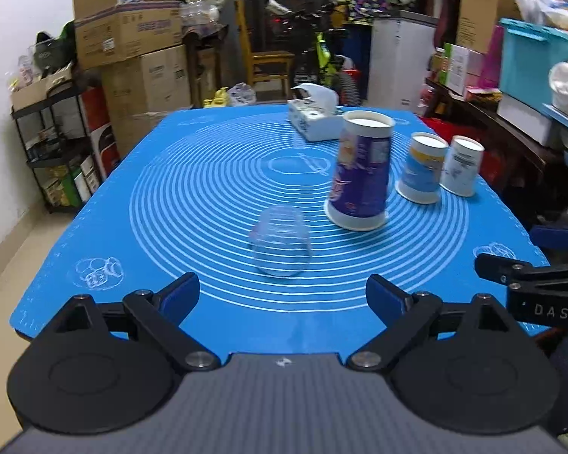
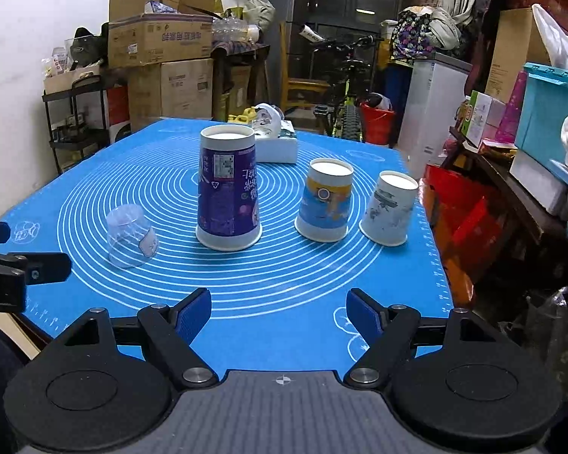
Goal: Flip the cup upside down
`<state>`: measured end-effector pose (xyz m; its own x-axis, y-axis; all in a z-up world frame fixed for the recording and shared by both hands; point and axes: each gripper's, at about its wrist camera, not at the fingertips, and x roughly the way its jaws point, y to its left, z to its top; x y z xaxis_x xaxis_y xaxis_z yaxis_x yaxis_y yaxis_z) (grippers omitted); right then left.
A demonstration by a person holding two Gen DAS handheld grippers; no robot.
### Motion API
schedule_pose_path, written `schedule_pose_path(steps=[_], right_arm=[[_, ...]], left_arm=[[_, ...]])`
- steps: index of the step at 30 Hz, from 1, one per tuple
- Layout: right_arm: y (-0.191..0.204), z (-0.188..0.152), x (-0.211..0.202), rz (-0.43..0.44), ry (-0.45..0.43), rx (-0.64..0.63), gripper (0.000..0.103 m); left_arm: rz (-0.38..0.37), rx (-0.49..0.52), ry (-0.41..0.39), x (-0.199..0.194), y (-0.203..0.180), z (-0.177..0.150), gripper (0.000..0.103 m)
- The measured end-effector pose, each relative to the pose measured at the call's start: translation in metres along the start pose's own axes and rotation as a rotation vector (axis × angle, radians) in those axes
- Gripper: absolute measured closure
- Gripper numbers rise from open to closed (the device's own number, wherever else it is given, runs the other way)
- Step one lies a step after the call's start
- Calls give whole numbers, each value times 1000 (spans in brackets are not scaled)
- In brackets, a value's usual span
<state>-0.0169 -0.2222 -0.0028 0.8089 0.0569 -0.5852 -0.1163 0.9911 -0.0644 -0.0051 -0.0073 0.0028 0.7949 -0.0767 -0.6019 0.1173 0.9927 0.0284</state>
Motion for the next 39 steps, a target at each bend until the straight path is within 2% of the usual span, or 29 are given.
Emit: schedule_pose_path(steps=[10,39], right_arm=[[4,-5,-4,19,17,-5,21],[7,-9,3,21,47,-10,21]], left_arm=[[-7,38,11,-2,-11,-5,9],[3,34,18,0,-11,-5,9]])
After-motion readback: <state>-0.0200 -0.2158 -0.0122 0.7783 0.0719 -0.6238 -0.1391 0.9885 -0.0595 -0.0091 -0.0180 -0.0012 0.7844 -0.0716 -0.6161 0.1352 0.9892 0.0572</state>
